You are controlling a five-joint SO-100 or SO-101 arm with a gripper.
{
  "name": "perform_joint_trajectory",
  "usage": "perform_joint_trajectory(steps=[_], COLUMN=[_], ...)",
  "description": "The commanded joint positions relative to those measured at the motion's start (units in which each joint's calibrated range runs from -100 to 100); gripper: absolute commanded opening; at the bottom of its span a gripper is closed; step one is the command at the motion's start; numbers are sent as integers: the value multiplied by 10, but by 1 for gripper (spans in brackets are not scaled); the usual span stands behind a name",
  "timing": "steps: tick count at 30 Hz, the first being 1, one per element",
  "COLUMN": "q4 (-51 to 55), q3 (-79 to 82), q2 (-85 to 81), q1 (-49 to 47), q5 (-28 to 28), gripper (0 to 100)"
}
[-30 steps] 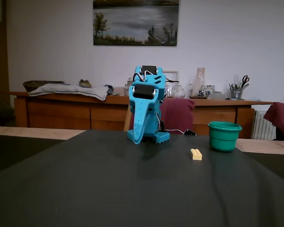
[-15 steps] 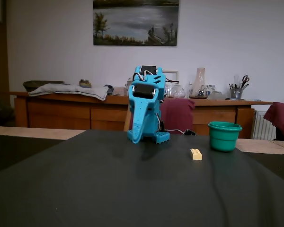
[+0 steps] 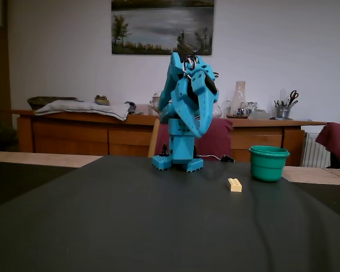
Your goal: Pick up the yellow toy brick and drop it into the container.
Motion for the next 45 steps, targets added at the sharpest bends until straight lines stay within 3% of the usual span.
perform_joint_trajectory(steps=[1, 9, 12, 25, 34, 45], q4=[-4, -3, -34, -142, -143, -174], q3=[-40, -175, -186, -180, -179, -178], q2=[115, 410, 515, 624, 642, 721], q1=[-38, -137, -219, -236, -231, -216], q5=[3, 1, -1, 3, 11, 41], gripper=[0, 0, 0, 0, 21, 23])
